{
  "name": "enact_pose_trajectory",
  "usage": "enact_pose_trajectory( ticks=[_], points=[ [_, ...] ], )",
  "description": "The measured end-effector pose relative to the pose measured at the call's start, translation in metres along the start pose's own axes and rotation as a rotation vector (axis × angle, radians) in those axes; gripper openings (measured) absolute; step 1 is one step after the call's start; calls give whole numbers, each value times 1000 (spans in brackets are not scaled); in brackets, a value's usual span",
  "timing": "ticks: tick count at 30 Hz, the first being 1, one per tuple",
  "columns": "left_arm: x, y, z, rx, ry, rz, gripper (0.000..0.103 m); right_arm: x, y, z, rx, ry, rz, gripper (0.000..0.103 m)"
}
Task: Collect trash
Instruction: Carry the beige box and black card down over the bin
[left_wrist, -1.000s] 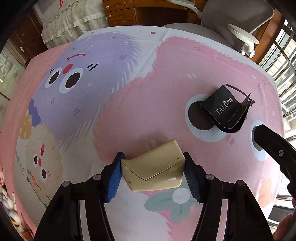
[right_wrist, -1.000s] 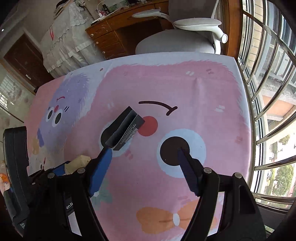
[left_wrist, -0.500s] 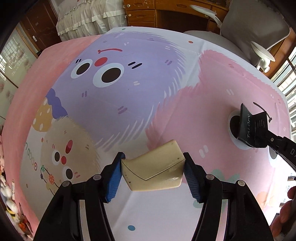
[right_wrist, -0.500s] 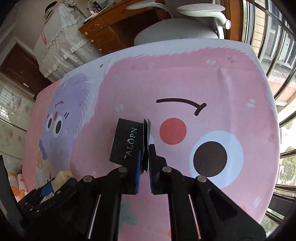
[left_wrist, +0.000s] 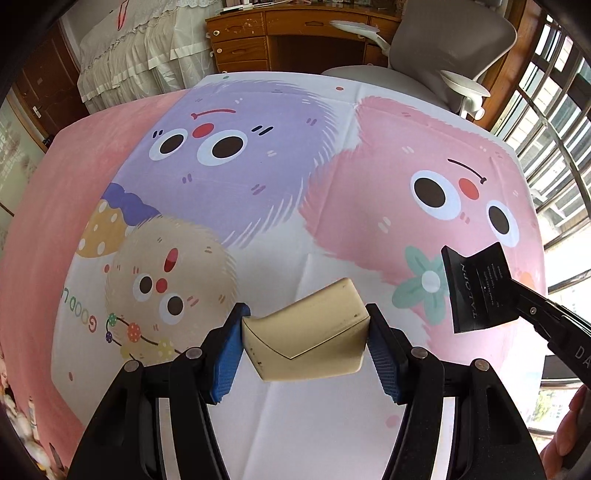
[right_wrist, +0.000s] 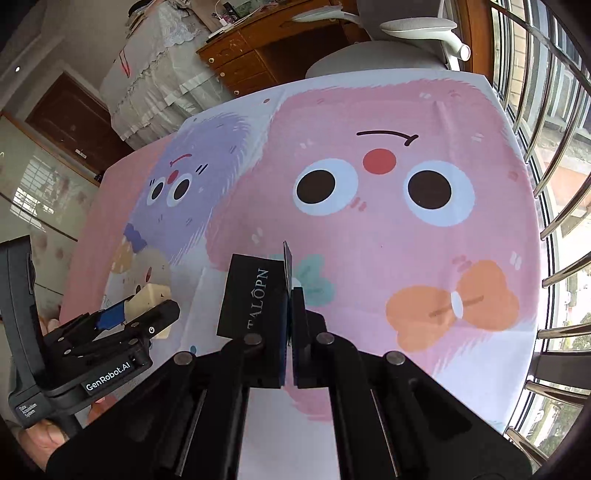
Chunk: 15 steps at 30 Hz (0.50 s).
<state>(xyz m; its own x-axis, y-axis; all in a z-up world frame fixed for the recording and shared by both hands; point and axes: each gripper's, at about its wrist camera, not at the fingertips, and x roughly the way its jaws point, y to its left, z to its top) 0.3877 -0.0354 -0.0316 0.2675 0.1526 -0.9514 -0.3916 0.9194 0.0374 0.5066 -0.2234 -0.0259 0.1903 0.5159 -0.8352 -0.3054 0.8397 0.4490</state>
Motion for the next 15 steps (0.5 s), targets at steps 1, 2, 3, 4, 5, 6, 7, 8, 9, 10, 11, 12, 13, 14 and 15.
enact_pose_trajectory(
  ticks=[1,2,3,4,5,6,7,8,9,10,11,12,13,14,15],
  points=[
    [-8,5,-10,14,-2,-10,62,-7,5,-11,-5,-1,-7,0],
    [-15,11,-19,30,-3,-20,62,-13,11,-24,-7,-3,-12,0],
    [-23,18,-29,49,-5,-31,62,-19,16,-35,-3,-3,-15,0],
    [-30,25,-39,67,-7,-41,62,-27,22,-49,1,-3,-20,0],
    [-39,33,-50,88,-11,-52,62,-34,28,-63,7,-6,-26,0],
    [-46,41,-61,110,-13,-64,62,-41,35,-76,14,-11,-32,0],
    [-53,50,-72,133,-16,-77,62,-47,44,-91,17,-17,-40,0],
    [-61,59,-84,155,-19,-89,62,-54,54,-106,20,-26,-52,0],
    [-67,66,-96,178,-23,-103,62,-62,64,-122,25,-36,-63,0],
    [-74,74,-107,201,-27,-117,62,-69,74,-137,31,-49,-75,0],
    [-80,82,-120,223,-33,-131,62,-76,86,-155,37,-64,-88,0],
    [-86,90,-132,244,-37,-146,62,-82,97,-170,46,-79,-98,0],
    [-92,99,-145,263,-41,-157,62,-88,108,-186,57,-93,-108,0],
    [-97,107,-157,282,-44,-168,62,-92,121,-201,66,-105,-119,0],
    [-101,116,-170,300,-45,-177,62,-96,132,-217,76,-115,-132,0]
  ],
)
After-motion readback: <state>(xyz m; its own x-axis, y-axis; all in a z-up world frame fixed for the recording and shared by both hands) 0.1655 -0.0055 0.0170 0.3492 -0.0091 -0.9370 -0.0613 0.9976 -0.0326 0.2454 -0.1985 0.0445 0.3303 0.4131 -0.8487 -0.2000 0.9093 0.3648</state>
